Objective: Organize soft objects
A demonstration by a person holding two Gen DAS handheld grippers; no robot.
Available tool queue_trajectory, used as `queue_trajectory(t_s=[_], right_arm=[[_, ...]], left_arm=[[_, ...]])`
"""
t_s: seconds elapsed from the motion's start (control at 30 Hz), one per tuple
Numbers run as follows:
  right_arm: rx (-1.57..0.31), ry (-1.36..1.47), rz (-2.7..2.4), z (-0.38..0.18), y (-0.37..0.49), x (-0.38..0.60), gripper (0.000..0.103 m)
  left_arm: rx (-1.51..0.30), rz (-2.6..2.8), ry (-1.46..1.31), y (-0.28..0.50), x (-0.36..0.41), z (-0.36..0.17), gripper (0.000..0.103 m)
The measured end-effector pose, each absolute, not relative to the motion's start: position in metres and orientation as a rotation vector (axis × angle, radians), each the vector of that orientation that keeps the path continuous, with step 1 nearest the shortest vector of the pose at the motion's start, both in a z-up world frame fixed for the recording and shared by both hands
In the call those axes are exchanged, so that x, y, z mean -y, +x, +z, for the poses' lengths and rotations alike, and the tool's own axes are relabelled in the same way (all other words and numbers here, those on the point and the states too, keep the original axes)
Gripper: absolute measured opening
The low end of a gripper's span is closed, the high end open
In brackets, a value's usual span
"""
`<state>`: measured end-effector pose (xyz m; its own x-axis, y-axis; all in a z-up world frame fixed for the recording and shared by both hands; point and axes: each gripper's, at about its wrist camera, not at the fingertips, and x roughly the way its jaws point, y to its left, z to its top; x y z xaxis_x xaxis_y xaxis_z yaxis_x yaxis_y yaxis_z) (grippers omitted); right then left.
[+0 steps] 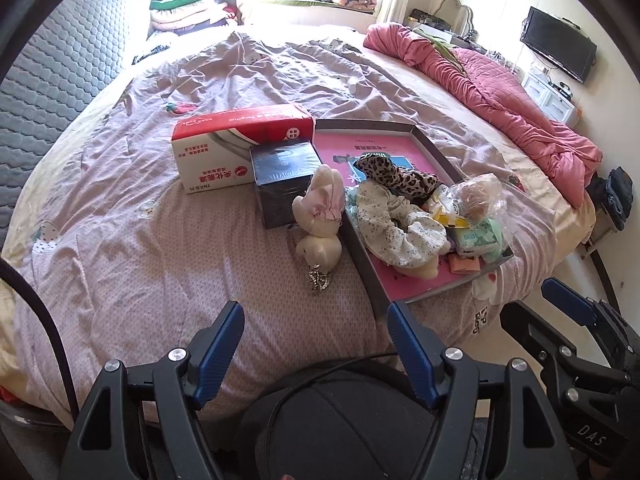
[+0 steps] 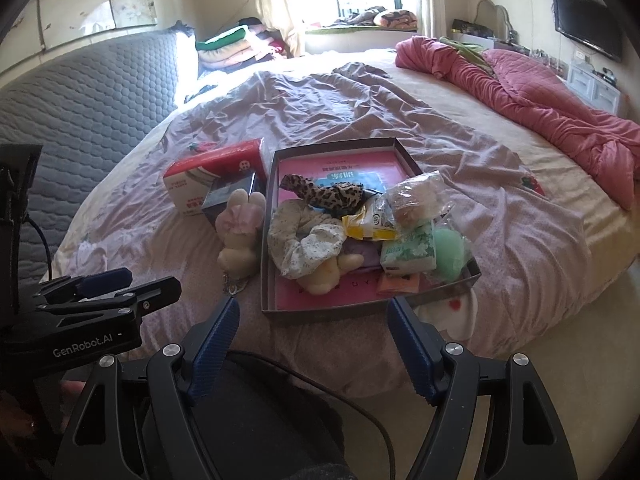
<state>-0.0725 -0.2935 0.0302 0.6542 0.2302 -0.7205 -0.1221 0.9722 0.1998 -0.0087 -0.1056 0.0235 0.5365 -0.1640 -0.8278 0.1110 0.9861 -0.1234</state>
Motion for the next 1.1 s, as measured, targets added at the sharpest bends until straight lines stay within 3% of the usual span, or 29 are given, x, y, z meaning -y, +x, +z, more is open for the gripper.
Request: queue_trajectory(t_s=[1.1], right_arm=[[-0.849, 0.188, 0.163, 0.029, -0.088, 0.302, 0.078]], left_arm=[[-0.988, -0.147, -0.014, -0.031, 0.121, 0.028, 0.079]])
